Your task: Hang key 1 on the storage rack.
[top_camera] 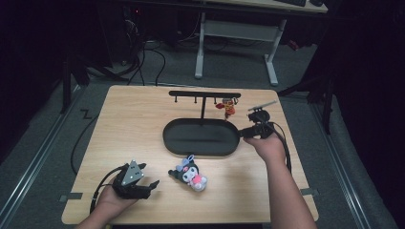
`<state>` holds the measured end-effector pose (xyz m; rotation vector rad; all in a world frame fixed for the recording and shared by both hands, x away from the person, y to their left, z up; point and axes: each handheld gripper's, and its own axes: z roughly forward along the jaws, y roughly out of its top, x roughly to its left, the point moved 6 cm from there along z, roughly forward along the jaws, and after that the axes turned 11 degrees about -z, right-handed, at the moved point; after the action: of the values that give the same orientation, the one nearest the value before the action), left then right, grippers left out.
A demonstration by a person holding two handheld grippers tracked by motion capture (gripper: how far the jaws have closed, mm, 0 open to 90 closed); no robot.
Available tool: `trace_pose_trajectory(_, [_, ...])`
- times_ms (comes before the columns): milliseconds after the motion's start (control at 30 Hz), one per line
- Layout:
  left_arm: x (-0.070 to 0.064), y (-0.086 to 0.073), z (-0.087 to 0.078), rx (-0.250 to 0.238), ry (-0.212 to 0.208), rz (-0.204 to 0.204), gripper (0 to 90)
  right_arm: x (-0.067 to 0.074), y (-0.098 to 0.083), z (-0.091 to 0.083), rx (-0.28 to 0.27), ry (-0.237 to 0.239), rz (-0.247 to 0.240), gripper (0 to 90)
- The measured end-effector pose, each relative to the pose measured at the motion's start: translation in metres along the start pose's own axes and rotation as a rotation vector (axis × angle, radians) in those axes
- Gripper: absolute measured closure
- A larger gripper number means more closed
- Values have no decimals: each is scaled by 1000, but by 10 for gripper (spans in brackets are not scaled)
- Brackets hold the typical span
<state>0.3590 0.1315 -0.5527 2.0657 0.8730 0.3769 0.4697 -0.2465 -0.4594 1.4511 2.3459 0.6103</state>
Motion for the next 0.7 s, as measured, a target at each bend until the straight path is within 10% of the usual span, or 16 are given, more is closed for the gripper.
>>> trace_pose_trajectory(367, [-4, -2, 4, 24, -12, -50, 283, 41, -105, 1, -311, 16, -62, 315])
trace_pose_trajectory(533, [1, 5, 2, 5, 18, -87, 348, 48, -146, 1, -514, -17, 18, 344])
trace_pose_trajectory(700, [6, 12, 7, -12, 11, -170, 507, 50, -153, -13, -550, 1, -64, 377])
